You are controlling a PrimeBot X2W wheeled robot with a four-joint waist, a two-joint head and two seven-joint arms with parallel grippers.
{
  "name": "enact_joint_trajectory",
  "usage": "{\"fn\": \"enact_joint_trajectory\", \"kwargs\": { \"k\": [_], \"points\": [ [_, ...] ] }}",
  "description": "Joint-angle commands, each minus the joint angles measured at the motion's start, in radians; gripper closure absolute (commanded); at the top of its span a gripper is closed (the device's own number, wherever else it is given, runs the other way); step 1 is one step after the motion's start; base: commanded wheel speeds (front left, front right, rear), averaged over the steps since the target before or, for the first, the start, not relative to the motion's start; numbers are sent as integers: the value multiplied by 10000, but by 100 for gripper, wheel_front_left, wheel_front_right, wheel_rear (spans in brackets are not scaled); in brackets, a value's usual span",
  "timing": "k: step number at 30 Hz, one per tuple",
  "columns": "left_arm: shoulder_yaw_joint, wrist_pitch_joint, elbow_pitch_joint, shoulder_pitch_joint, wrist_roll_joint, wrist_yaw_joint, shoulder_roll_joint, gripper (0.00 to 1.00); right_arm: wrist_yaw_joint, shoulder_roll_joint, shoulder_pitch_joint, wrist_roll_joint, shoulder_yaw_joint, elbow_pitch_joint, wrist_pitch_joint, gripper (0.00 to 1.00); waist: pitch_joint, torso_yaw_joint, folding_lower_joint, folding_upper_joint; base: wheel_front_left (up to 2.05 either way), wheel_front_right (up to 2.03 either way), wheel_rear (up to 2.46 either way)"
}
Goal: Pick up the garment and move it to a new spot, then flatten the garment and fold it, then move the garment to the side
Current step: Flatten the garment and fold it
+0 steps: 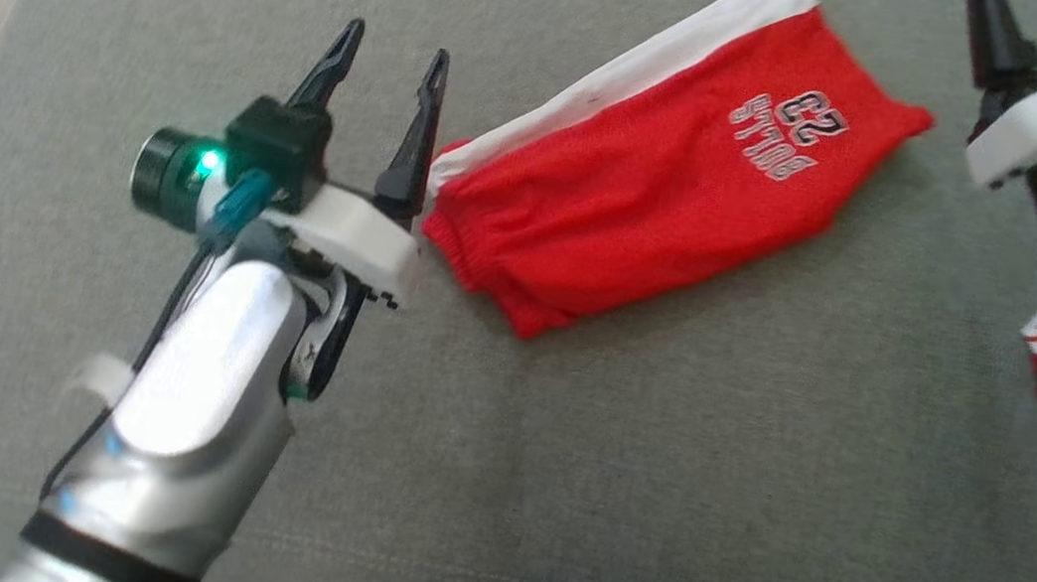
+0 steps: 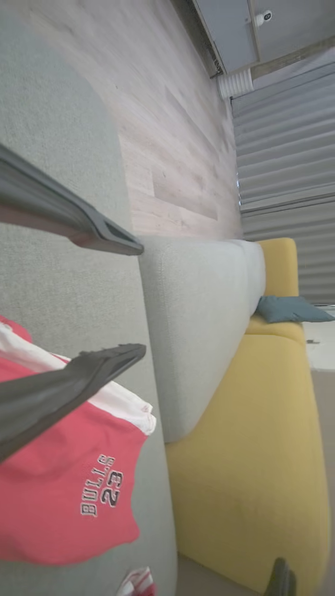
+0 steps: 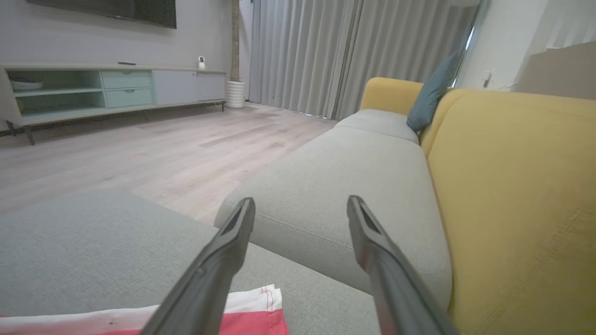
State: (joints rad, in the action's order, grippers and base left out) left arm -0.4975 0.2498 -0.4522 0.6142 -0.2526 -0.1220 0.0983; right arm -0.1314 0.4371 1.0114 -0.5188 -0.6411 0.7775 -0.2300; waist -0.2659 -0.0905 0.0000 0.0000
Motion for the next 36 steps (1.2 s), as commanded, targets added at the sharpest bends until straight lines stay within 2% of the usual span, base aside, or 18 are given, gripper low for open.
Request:
{"fn": "enact_joint_trajectory", "kwargs": {
  "k": [1, 10, 17, 25, 31, 36],
  "points": [
    [519, 118, 645, -105, -89, -157, 251, 0, 7, -134, -364, 67, 292, -503, -169, 0, 472, 449, 0, 0, 0, 0, 0],
    [1466, 119, 2112, -1442, -77, -501, 139, 0, 7, -814, -2491, 938, 2291, -1927, -303, 0, 1185, 1106, 0, 0, 0, 0, 0],
    [2130, 119, 3024, -2809, 20, -480, -113, 0, 7, -1732, -4761, 2080, 3777, -3443, -270, 0, 1647, 1512, 0, 0, 0, 0, 0],
    [2625, 120, 3370, -3906, 257, -274, -351, 0, 7, -2652, -6880, 2892, 4978, -5095, 529, 0, 1689, 1673, 0, 0, 0, 0, 0],
    [2628, 120, 3411, -3664, 505, -11, -416, 0, 7, -3161, -6785, 2475, 5458, -5353, 1633, 0, 1222, 1246, 0, 0, 0, 0, 0],
    [2455, 120, 3325, -3360, 507, 108, -457, 0, 7, -3615, -6027, 1172, 6245, -4734, 3046, 0, 606, 553, 0, 0, 0, 0, 0]
  ]
}}
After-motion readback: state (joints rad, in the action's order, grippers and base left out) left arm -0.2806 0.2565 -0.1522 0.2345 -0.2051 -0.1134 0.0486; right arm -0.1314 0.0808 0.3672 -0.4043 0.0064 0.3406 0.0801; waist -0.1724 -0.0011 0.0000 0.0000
